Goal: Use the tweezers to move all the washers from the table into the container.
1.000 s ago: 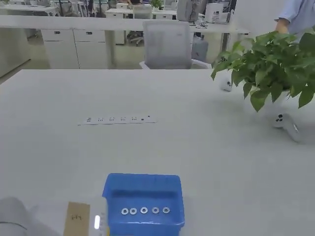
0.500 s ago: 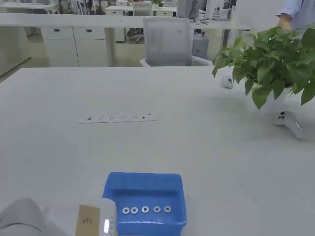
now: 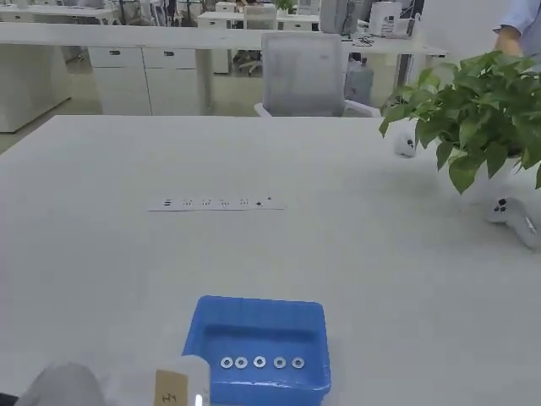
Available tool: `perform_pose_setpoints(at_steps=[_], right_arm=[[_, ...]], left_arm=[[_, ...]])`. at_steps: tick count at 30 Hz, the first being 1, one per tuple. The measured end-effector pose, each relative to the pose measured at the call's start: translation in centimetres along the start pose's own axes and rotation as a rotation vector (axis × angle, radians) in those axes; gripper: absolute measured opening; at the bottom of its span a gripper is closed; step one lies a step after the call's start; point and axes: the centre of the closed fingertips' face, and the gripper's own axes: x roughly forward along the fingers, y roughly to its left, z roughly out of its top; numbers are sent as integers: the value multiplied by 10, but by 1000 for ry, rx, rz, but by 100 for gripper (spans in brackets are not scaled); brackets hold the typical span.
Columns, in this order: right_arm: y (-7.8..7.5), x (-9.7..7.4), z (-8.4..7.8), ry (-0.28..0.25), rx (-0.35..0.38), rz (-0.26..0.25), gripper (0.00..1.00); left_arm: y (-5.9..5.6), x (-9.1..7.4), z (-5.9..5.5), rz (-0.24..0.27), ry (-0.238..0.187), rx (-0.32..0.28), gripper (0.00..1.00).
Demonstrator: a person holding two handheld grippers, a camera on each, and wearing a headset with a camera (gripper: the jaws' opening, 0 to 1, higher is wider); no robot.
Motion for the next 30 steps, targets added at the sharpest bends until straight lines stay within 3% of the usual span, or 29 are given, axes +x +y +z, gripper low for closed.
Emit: perform_pose_setpoints(at_steps=[8,11,12,15,22,24,26,27,30], right_arm=[[-3,9,-7,24,-3,6,7],[-4,8,-6,9,17,5,8],[-6,7,-6,8,27,-4,9],[-9,2,-7,-2,51,-27,14],[-11,-30,-11,-60,130,-71,24],[-13,-43,-7,-111,191,-92,27],[-15,-58,0,-174,271,-98,33],[-19,-67,3,-202,287,-120,35],[-27,-87,7,-231,295,-172,38]], left_arm=[[6,5,-14,10,29,-13,0],[9,4,-16,10,30,-30,0],[10,5,-20,5,46,-52,0],[12,5,-27,0,80,-45,0],[15,6,-40,-11,130,-23,0],[16,7,-45,-15,152,-15,0],[17,10,-53,-9,190,-14,0],[18,12,-60,-9,224,-13,0],[17,19,-73,-15,269,-14,0]])
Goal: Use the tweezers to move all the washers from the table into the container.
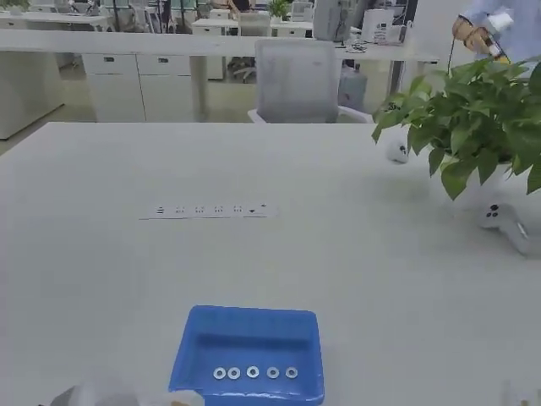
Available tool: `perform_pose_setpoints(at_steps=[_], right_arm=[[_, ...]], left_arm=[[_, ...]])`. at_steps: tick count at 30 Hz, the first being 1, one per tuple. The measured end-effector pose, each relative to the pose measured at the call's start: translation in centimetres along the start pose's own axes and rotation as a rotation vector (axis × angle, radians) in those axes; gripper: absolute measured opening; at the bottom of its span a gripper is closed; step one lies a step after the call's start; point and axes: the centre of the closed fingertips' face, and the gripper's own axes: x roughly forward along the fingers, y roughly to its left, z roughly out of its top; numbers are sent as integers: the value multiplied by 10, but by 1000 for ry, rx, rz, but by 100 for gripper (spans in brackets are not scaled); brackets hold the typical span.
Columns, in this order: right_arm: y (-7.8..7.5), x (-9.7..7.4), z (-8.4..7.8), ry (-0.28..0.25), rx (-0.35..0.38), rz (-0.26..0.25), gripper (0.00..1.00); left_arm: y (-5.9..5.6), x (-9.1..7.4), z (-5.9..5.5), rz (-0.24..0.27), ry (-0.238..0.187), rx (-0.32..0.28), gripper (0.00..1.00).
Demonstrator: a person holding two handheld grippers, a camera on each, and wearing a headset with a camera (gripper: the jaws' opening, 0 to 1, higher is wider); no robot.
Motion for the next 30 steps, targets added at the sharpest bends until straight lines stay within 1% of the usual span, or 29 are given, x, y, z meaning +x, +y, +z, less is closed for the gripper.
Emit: perform_pose_setpoints(at_steps=[3,5,6,8,9,12,15,17,18,19,21,23,26,30], right_arm=[[-8,-10,2,-8,-3,-41,42],[-13,-14,3,-34,26,-61,46],[-15,-15,5,-65,69,-74,48],[-17,-18,6,-104,119,-86,54],[-18,-19,7,-115,129,-95,57],[-19,-22,8,-135,140,-121,60],[-22,-24,10,-156,153,-144,64],[-27,-28,13,-186,163,-172,67],[-28,-29,14,-189,164,-175,69],[-31,-31,15,-204,176,-190,70],[-34,-34,15,-211,175,-210,71],[-37,-36,15,-220,171,-232,73],[-38,-38,17,-229,169,-242,74],[-38,-38,17,-230,169,-245,74]], left_arm=[[0,7,-10,-3,41,1,0],[1,10,-13,-3,61,6,0],[1,11,-14,-2,70,4,0],[2,12,-16,-3,84,13,0],[3,13,-17,-1,92,20,0],[3,15,-21,3,132,51,0],[4,17,-24,2,152,66,0],[4,17,-25,1,167,76,0],[4,17,-25,1,170,78,0],[5,18,-26,2,183,87,0],[5,19,-27,3,196,97,0],[6,19,-27,4,207,94,0],[10,20,-28,28,216,76,0],[9,21,-30,30,222,60,0]])
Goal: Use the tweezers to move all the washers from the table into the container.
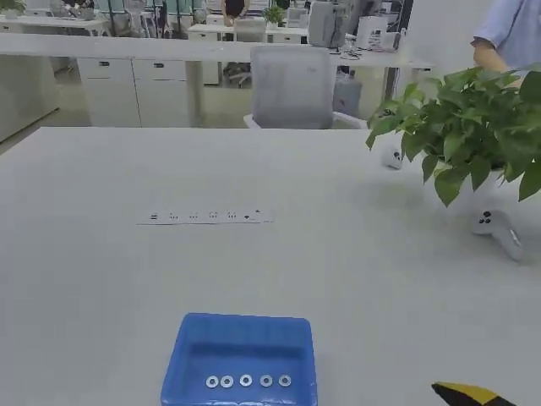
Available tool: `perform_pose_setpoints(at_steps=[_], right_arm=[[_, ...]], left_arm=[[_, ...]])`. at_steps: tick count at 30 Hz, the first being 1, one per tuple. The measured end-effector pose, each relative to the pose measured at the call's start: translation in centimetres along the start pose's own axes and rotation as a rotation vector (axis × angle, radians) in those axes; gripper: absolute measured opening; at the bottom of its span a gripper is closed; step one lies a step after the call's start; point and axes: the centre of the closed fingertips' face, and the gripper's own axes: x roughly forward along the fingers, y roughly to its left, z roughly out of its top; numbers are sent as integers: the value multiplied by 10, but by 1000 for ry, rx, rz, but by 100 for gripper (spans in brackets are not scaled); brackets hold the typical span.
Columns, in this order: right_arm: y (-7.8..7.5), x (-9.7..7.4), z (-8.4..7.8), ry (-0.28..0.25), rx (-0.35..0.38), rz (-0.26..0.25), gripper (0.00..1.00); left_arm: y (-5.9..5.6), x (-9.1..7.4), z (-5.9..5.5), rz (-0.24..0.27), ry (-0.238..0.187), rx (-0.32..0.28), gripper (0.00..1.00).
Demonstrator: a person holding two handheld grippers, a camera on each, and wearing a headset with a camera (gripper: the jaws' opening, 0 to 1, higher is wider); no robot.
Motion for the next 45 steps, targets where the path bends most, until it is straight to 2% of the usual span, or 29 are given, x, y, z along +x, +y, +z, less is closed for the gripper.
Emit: perform_pose_setpoints(at_steps=[5,7,8,10,12,13,15,17,19,20,23,25,30,32,34,35,37,40,45], right_arm=[[1,1,0,2,-2,5,74],[1,1,0,1,-2,5,74],[1,0,1,-1,-3,4,74],[0,0,1,-3,-8,0,74],[-1,0,3,-7,-16,-3,75],[-1,0,3,-10,-19,-3,75],[-2,0,4,-12,-26,-1,76],[-3,2,4,-8,-44,0,77],[-4,3,4,-6,-52,2,79],[-4,5,5,-5,-55,8,80],[-5,8,9,-11,-67,14,82],[-6,11,16,-30,-92,10,85],[-7,16,33,-79,-129,7,92],[-9,15,37,-94,-142,-9,97],[-12,13,39,-107,-157,-28,99],[-14,11,40,-113,-153,-45,99],[-20,7,43,-129,-144,-70,99],[-24,3,47,-165,-102,-79,99],[-28,-3,48,-183,-99,-101,99]], left_arm=[[3,-2,-5,36,-5,-26,0],[4,-6,-7,58,-30,-86,3],[5,-10,-7,75,-51,-136,7],[6,-16,-8,102,-95,-193,12],[6,-27,-10,141,-166,-289,18],[9,-36,-9,177,-231,-344,22],[14,-50,-7,225,-330,-436,36],[24,-75,-7,301,-487,-578,50],[29,-94,-6,343,-604,-649,55],[35,-109,-9,391,-675,-700,58],[41,-131,-13,458,-777,-760,68],[44,-142,-18,514,-807,-783,74],[44,-166,-17,628,-878,-800,85],[46,-174,-17,685,-910,-804,92],[45,-180,-18,720,-933,-822,99],[45,-181,-18,724,-937,-818,99],[44,-189,-16,751,-973,-822,99],[43,-199,-15,772,-1008,-823,99],[44,-205,-15,796,-1024,-822,99]])
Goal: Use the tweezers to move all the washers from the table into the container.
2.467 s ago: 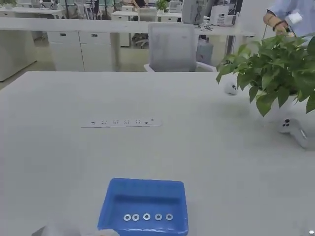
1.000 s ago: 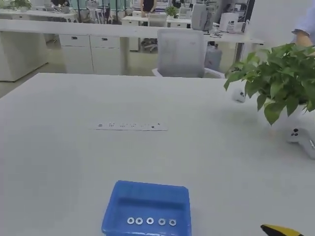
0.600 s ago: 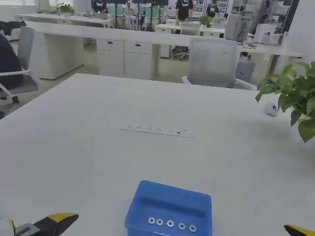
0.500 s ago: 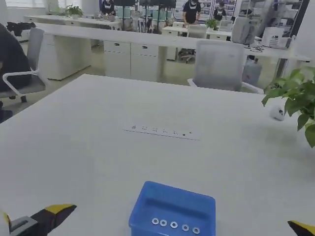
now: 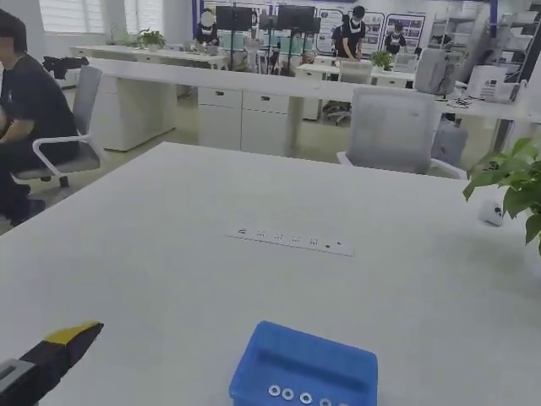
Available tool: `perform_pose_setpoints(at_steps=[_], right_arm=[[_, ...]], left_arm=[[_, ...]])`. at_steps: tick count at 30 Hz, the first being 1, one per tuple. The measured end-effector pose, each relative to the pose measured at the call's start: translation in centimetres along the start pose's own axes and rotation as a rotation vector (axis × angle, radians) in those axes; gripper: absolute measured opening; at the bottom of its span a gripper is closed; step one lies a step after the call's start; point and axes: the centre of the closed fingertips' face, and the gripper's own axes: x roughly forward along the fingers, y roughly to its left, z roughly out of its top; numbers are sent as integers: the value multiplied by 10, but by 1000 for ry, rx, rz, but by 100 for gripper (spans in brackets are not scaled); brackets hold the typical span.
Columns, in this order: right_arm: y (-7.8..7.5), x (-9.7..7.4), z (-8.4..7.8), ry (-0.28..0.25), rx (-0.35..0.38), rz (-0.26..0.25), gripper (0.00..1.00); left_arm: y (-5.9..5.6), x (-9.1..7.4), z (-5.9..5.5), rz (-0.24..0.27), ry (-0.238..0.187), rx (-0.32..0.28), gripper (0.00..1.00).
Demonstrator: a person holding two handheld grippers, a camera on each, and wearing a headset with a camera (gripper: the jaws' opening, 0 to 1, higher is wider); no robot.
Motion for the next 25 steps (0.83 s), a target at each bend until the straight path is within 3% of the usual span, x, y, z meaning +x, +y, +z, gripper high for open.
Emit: perform_pose_setpoints(at_steps=[5,13,19,25], right_arm=[[-1,0,-4,8,25,-4,99],[-5,4,-7,3,53,-9,99],[-2,6,-15,38,70,-7,99],[-2,8,-16,34,83,-14,99]], left_arm=[[-1,-1,3,1,-8,-3,99],[-2,-7,-4,3,11,-4,99],[-2,-6,1,-2,-6,-12,99],[-6,-3,1,-28,5,1,99]])
